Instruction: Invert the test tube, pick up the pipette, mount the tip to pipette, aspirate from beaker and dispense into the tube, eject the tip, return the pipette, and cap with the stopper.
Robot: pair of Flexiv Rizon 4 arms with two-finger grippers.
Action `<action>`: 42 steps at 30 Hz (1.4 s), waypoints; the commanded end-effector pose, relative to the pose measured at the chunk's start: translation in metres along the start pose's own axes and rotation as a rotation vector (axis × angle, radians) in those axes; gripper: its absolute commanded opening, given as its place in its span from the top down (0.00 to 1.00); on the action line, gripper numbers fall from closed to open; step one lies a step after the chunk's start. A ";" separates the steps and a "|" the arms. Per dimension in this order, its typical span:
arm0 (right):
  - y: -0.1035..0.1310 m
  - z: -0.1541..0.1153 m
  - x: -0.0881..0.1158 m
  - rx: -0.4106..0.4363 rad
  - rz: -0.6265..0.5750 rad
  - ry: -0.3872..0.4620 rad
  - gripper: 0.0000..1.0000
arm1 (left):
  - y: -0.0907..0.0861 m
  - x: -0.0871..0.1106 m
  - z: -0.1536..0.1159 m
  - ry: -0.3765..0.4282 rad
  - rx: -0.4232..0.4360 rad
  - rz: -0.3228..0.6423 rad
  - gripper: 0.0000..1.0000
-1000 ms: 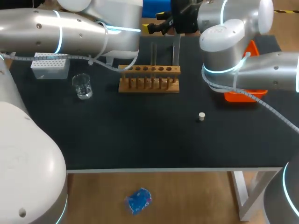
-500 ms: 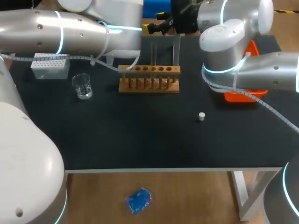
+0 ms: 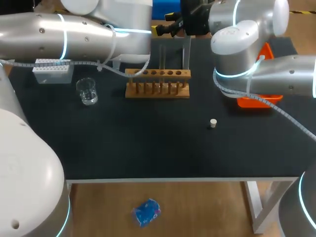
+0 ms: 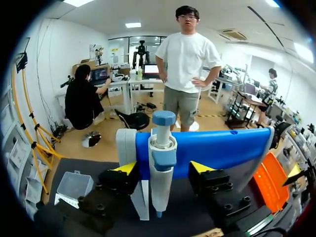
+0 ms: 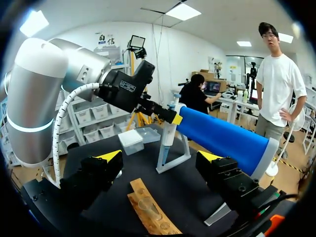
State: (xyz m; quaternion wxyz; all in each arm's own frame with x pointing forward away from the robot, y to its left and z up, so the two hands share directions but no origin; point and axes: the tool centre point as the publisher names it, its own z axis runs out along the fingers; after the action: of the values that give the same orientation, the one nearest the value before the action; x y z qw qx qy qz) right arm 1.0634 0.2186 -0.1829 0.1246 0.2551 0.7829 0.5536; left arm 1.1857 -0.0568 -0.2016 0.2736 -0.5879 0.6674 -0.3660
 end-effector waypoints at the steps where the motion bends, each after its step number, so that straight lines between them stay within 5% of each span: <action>1: 0.000 -0.001 0.000 0.001 0.000 0.002 0.00 | 0.004 0.001 -0.005 0.002 0.010 -0.003 0.00; 15: 0.000 -0.001 0.000 0.001 0.000 0.002 0.00 | 0.015 0.008 -0.028 0.074 0.057 0.029 0.00; 23: 0.011 -0.028 -0.002 -0.029 -0.068 0.025 0.00 | 0.018 0.005 -0.049 0.124 0.081 0.091 0.00; 42: 0.025 -0.126 0.014 -0.033 -0.194 0.037 0.00 | 0.051 0.026 -0.116 0.543 0.016 0.436 0.00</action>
State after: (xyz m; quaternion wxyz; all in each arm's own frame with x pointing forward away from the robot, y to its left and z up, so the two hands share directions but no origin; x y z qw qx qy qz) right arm 1.0203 0.1591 -0.1255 0.1685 0.1644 0.7927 0.5623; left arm 1.0793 -0.0728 -0.1857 0.2504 -0.3682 0.7911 -0.4194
